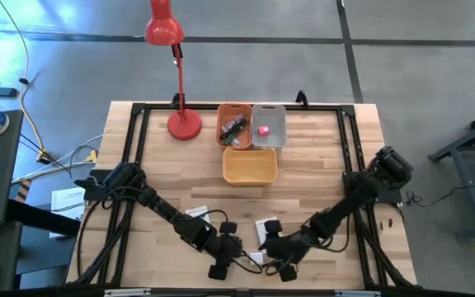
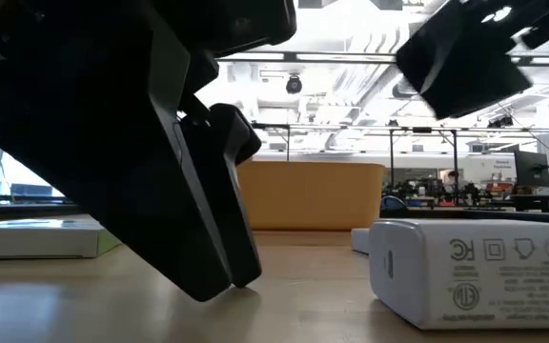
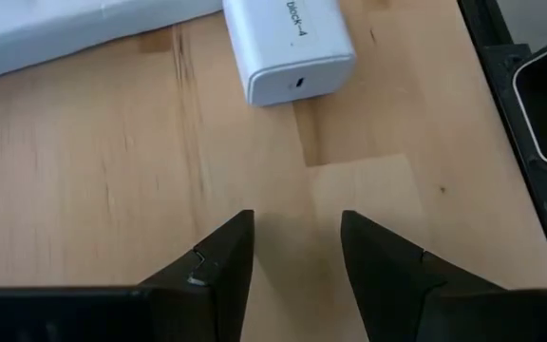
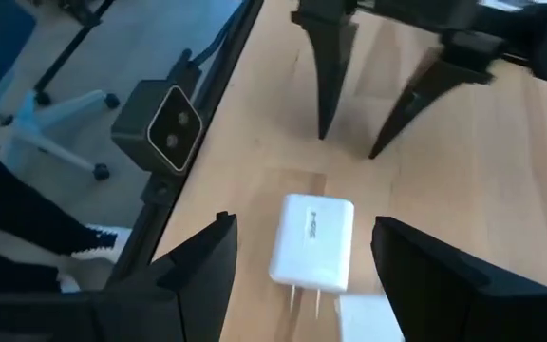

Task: Pick and place items into bin
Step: Put the white charger adapter into the gray bin

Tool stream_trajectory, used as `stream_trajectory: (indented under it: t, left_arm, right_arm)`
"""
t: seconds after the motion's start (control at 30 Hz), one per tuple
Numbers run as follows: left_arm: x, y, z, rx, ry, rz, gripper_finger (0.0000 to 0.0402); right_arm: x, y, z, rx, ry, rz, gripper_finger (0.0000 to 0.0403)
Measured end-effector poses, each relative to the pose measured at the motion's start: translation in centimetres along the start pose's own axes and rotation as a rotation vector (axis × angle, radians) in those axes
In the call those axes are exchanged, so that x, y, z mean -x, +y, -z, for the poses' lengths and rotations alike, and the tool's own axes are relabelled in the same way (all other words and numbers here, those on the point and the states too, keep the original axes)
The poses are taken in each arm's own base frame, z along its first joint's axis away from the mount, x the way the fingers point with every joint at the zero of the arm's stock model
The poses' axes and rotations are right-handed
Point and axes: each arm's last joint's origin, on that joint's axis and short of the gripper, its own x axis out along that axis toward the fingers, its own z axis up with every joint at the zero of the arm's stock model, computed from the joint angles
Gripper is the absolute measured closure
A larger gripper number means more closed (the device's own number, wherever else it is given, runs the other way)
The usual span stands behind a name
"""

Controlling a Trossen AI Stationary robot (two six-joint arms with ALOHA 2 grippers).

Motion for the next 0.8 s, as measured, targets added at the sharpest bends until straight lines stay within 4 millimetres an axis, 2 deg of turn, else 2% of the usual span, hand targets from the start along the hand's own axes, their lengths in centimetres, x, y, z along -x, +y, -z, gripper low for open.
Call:
stream_trajectory:
  t: [0.27,0.57,0.8]
  left_arm:
    - [0.4,-0.3,0.0,0.002,-0.004,0.003,0.0252]
    - [2.1,-0.2,-0.6,-0.01,-0.014,-0.054,0.0252]
    - [2.4,0.3,0.0,-0.018,0.055,-0.121,0.0252]
  right_arm:
    - [-1.2,-1.1,0.1,0.003,0.032,-0.009,0.0171]
    - [-2.9,-0.2,2.0,-0.046,0.039,0.023,0.0171]
    - [-3.0,-0.1,1.9,-0.058,-0.008,0.086,0.0171]
